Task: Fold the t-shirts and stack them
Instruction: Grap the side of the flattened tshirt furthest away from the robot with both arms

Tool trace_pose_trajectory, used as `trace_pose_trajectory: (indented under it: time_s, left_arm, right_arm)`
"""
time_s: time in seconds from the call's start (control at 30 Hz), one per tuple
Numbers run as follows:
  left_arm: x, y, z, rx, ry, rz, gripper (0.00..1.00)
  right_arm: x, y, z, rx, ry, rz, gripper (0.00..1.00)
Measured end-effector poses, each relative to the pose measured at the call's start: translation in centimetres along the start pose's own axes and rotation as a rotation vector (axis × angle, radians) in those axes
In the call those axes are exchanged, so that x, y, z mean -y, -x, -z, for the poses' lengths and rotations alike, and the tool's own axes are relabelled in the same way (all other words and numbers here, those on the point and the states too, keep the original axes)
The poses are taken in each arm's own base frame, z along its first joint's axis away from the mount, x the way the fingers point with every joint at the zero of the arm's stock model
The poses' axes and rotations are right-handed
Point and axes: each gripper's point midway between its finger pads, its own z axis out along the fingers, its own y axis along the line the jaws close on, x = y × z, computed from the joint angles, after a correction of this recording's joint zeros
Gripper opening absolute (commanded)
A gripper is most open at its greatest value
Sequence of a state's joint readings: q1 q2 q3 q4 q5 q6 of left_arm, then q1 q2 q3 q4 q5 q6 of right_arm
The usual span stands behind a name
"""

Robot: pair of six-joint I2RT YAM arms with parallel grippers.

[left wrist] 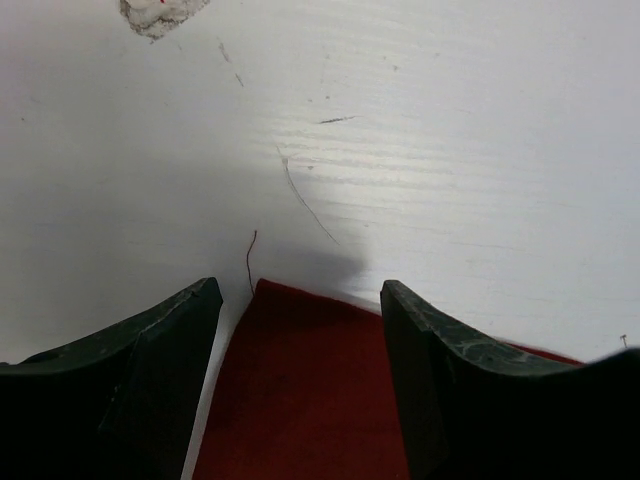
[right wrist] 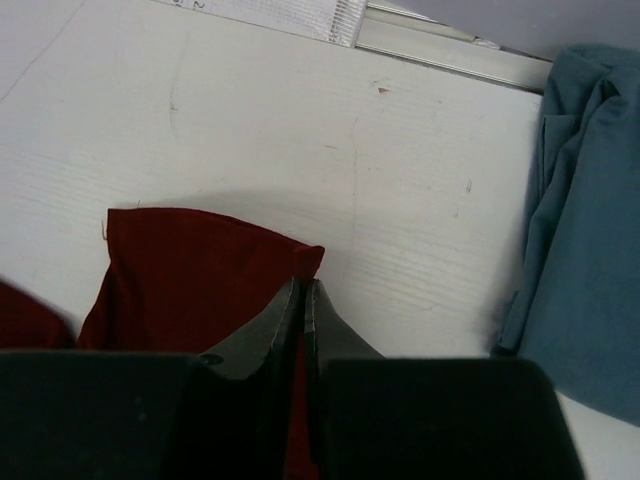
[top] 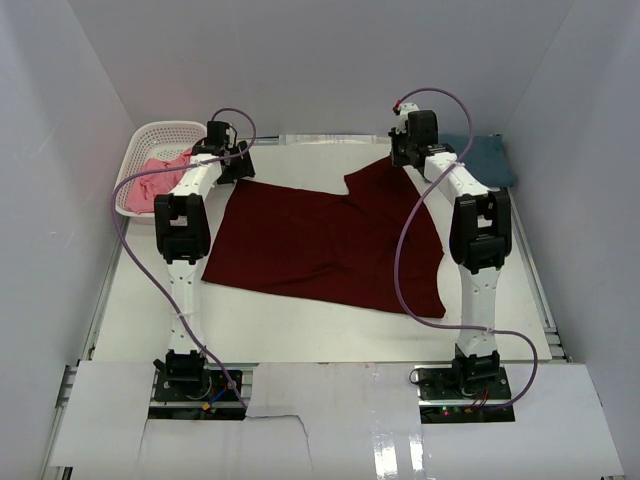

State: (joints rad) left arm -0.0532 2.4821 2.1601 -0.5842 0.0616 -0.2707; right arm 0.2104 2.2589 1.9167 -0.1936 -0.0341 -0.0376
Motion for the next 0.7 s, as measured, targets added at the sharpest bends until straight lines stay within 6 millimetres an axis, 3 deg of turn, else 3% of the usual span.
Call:
trace_pose_trajectory:
  time_s: [0.17, 0.3, 0.5, 0.6, 0.7]
  left_arm:
    - [0.0, 0.5, -0.4, 0.012, 0.003, -0.001, 0.75]
    - [0.0, 0.8, -1.0, 0.022, 0.005, -0.002, 0.58]
    - [-0.2, 1.0, -1.4, 0.034, 0.006, -0.008, 0.53]
    - [-0.2, 1.1, -1.4, 0.035, 0.007, -0.008, 0.36]
    - [-0.4, 1.0, -1.5, 0.036, 0.011, -0.012, 0.34]
  right_arm:
    - [0.0, 0.5, 2.4, 0.021, -0.003, 0.001, 0.08]
    - [0.3, 1.7, 3.9, 0.058, -0.008, 0.003, 0.08]
    - [0.9, 2.1, 4.1, 0.075, -0.013, 0.000, 0.08]
    - [1.1, 1.9, 4.1, 0.072, -0.009, -0.004, 0.08]
    - [1.1, 1.9, 4.1, 0.072, -0.005, -0.010, 0.08]
